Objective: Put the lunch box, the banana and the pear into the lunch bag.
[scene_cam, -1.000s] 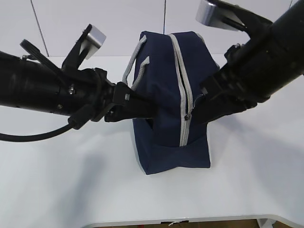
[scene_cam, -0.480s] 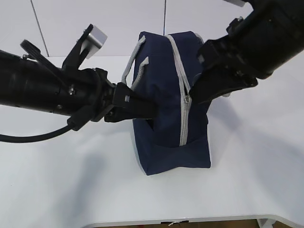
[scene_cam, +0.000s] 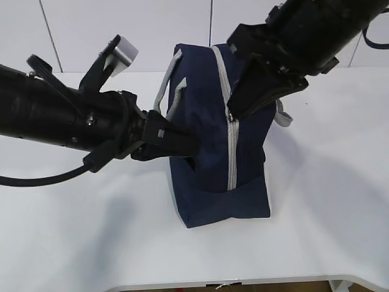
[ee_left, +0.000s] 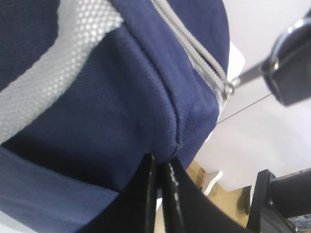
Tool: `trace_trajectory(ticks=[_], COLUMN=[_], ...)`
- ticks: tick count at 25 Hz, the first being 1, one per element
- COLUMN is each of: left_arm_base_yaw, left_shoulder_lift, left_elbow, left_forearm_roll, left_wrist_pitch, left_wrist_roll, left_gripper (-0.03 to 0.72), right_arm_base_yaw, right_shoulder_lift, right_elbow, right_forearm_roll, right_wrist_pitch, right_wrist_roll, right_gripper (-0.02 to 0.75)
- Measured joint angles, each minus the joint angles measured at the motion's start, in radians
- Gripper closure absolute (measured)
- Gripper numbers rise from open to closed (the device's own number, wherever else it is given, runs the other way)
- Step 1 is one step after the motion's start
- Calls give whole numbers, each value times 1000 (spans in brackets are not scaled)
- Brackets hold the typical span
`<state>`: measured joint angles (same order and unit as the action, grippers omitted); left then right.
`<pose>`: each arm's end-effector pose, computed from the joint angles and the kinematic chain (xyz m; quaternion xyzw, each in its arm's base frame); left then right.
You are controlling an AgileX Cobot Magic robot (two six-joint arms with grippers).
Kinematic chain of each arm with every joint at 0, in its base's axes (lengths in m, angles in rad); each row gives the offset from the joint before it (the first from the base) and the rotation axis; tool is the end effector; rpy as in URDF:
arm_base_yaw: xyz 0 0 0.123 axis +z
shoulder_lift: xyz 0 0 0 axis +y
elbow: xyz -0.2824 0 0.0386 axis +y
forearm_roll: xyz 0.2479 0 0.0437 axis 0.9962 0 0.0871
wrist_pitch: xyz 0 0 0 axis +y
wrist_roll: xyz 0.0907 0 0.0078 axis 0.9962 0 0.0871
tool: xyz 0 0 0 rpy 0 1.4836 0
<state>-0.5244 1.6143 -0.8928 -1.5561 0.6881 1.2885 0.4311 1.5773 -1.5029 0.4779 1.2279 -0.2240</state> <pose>0.2497 -0.2113 0.2302 0.2588 0.8159 -0.4399 0.2718 0.2764 0.1705 0.3545 -0.2708 0.9179 0.2500 0.1468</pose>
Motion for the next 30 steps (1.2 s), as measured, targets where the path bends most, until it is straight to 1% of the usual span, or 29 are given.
trace_trajectory(ticks=[5,9,15,19,30], left_arm_base_yaw=[0,0,0,0,0], left_shoulder_lift=[0,0,0,0,0], left_elbow=[0,0,0,0,0], left_forearm_roll=[8,18,45,49,56], left_wrist_pitch=[-6,-8,-8,-8,-8], left_wrist_roll=[0,0,0,0,0], left_gripper=[708,708,708,708,708], right_arm_base_yaw=[0,0,0,0,0], right_shoulder_lift=[70,107,109,130,218], right_elbow=[-102,-169,-196,-218,-388], right_forearm_roll=[-12,-64,-131,-140,-176], right_wrist_pitch=[30,33,33,35,39], right_wrist_roll=[18,42,54,60,77], right_gripper=[720,720,720,720,720])
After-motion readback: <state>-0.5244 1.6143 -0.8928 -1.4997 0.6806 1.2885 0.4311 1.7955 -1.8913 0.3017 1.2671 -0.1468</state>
